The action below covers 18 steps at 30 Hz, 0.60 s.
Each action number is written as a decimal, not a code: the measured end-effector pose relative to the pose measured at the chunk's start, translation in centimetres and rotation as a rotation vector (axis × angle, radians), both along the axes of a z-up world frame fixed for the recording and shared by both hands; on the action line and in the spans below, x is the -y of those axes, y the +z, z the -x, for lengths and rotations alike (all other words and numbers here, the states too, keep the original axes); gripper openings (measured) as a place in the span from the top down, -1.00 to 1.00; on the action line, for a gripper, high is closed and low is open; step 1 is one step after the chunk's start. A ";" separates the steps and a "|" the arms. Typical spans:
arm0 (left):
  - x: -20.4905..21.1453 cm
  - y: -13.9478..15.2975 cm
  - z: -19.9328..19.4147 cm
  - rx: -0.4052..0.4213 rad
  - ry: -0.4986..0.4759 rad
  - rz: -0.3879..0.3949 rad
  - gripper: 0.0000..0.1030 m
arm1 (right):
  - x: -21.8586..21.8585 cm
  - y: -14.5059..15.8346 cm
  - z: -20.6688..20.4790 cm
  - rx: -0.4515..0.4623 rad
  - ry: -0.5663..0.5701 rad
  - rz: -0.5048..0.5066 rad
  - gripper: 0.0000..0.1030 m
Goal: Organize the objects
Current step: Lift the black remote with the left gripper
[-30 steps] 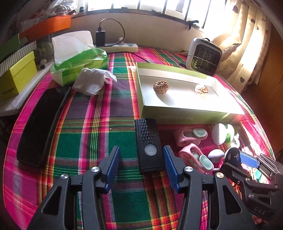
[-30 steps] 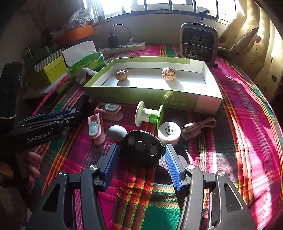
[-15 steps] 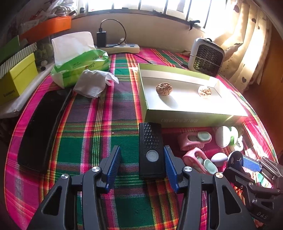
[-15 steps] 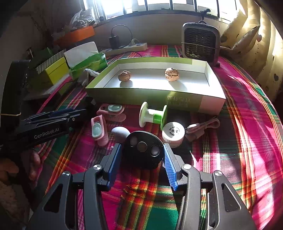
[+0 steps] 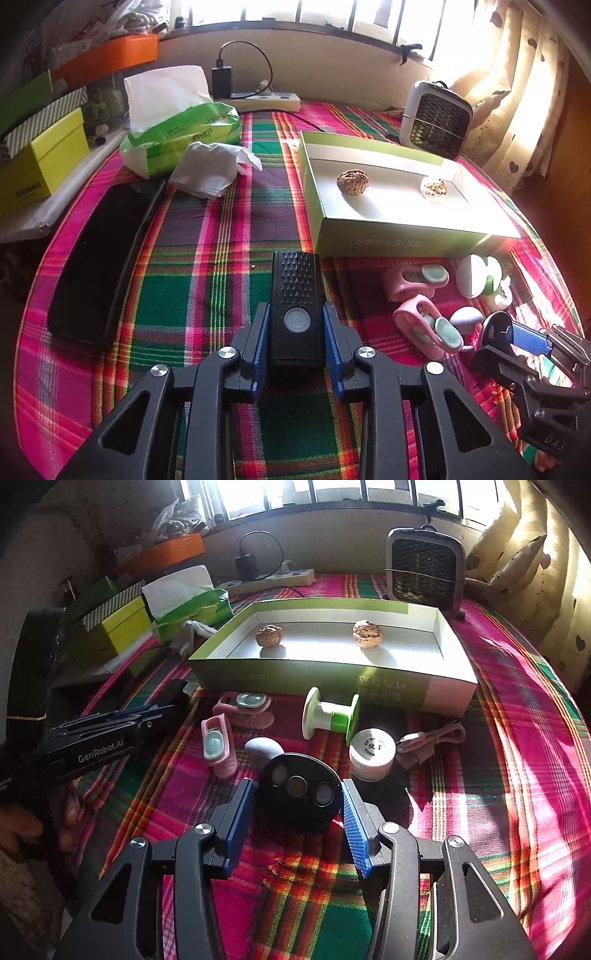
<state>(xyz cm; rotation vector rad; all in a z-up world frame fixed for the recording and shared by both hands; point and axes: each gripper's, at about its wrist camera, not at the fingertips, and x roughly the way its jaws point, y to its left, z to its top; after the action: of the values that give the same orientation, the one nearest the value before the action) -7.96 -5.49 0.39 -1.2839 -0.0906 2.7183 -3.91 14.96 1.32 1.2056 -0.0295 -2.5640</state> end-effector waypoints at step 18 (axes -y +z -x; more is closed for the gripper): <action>-1.4 0.2 -3.2 -0.002 -0.053 0.023 0.51 | -0.4 0.0 -1.4 -0.004 0.006 -0.006 0.07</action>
<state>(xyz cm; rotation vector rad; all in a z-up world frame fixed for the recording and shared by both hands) -4.72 -4.10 0.54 -1.2704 -0.0248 2.6843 -2.52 15.37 1.28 1.2014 -0.0169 -2.5628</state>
